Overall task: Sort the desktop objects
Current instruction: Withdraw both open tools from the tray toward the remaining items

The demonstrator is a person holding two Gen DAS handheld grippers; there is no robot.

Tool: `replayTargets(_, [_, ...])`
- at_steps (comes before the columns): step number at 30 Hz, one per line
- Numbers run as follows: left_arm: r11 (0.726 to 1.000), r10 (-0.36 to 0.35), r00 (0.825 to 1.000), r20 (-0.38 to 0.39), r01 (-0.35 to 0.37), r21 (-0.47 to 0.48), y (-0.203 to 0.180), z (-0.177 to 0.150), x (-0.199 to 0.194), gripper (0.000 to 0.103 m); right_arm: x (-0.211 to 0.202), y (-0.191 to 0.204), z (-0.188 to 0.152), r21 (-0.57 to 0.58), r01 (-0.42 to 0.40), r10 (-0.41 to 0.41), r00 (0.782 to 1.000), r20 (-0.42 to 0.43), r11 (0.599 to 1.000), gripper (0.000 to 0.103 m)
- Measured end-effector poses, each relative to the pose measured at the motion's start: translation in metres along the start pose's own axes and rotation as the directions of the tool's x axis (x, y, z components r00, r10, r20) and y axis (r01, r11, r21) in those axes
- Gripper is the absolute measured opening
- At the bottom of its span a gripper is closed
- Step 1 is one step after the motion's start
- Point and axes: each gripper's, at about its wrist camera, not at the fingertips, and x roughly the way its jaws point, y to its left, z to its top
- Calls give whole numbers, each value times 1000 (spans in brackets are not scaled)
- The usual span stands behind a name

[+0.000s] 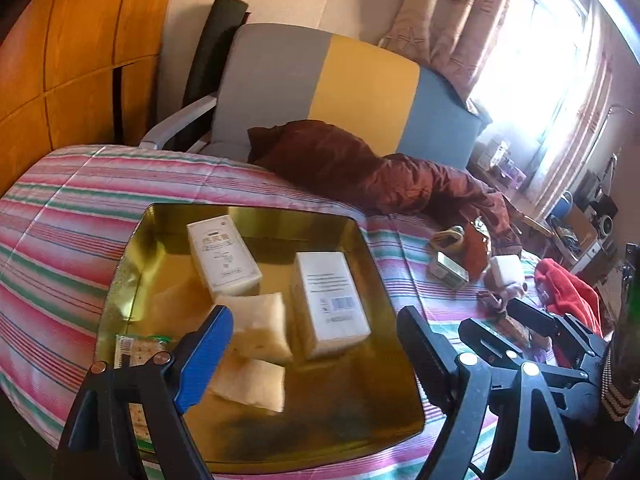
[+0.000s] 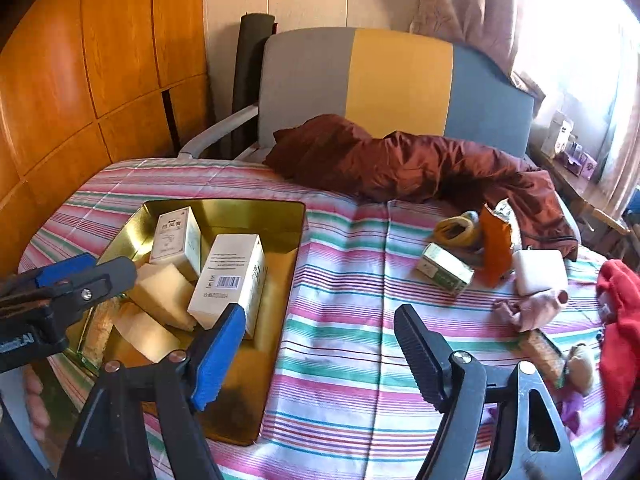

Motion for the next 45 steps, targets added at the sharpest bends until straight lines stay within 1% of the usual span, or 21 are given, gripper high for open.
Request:
replayTargets(7, [999, -18, 1000, -15, 19, 44, -23, 1, 5, 85, -18, -16, -4, -2, 35, -35, 999, 22, 999, 79])
replayTargets(15, [995, -46, 998, -39, 49, 91, -49, 2, 15, 85, -26, -41, -8, 30, 72, -73, 997, 28, 997, 80])
replayTargets(26, [986, -65, 995, -73, 75, 149, -80, 3, 31, 85, -29, -71, -11, 68, 105, -108, 994, 31, 992, 81])
replayTargets(45, [970, -99, 988, -120, 122, 209, -116, 4, 55, 85, -26, -109, -13, 96, 151, -153, 988, 14, 984, 83])
